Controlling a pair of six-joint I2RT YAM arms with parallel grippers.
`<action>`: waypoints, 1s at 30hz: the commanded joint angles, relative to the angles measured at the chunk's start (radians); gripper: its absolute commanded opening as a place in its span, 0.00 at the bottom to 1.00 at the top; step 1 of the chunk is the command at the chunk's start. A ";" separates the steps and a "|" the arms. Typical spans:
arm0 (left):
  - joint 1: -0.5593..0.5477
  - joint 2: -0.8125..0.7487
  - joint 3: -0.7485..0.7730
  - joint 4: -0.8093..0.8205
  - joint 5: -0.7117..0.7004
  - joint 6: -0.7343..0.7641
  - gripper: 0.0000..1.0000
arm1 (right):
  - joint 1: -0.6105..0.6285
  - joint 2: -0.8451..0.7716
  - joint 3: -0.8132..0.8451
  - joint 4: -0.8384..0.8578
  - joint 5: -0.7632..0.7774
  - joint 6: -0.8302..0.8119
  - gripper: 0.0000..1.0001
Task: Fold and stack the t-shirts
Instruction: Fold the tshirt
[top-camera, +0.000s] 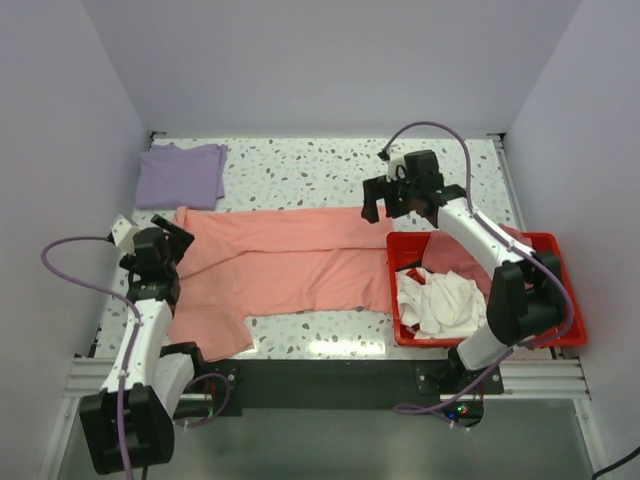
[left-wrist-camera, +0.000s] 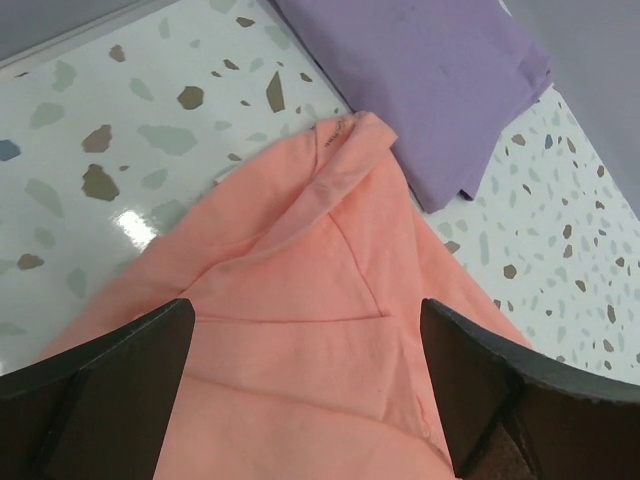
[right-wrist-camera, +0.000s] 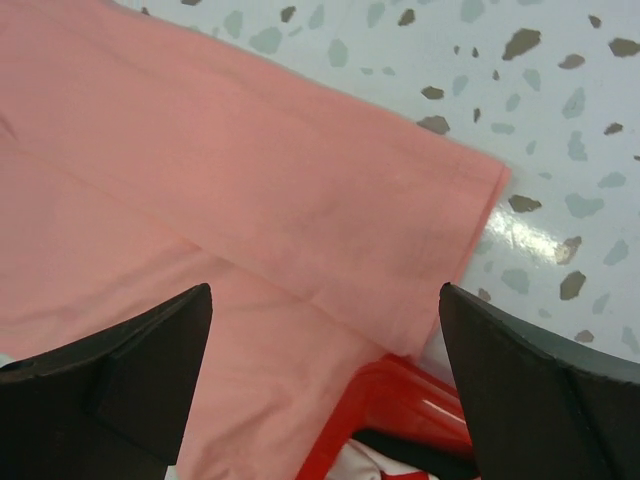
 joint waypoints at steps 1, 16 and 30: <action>-0.001 0.145 0.144 0.014 0.101 0.026 1.00 | 0.083 0.048 0.099 -0.021 0.020 0.041 0.99; -0.003 0.853 0.663 -0.123 0.122 0.330 0.77 | 0.148 0.363 0.372 -0.159 0.290 0.120 0.99; 0.002 1.040 0.859 -0.210 0.055 0.459 0.52 | 0.070 0.389 0.375 -0.173 0.280 0.123 0.99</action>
